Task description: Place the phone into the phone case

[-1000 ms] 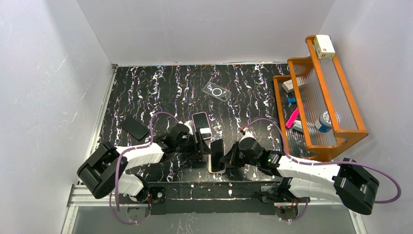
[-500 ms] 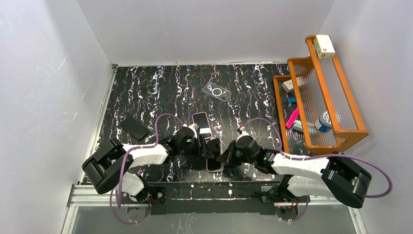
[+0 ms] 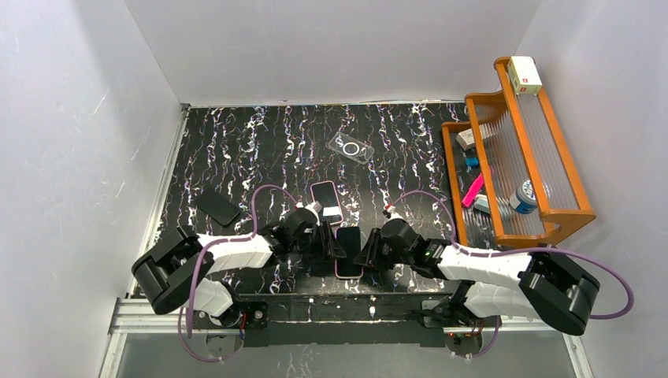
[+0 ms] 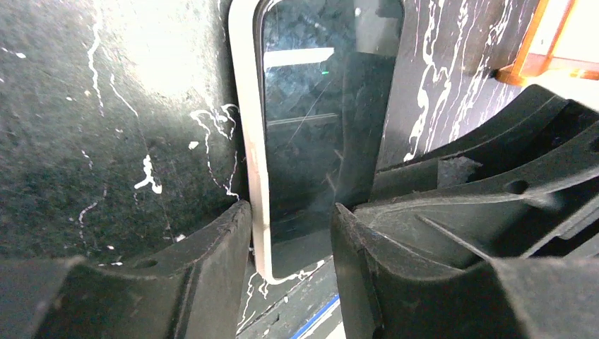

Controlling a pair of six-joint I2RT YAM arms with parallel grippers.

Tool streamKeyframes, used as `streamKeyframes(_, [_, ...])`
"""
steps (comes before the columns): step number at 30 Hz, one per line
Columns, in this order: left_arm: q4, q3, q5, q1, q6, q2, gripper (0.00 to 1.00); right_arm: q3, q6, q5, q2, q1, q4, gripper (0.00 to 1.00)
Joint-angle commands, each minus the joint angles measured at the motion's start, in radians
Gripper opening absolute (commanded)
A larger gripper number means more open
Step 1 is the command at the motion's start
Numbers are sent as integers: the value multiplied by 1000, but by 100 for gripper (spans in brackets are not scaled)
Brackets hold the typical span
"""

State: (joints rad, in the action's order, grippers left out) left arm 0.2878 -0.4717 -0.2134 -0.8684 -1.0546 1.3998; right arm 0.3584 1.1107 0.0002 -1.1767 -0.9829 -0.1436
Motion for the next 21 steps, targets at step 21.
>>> streamKeyframes(21, [-211, -148, 134, -18, 101, -8, 47, 108, -221, -112, 57, 175, 162, 29])
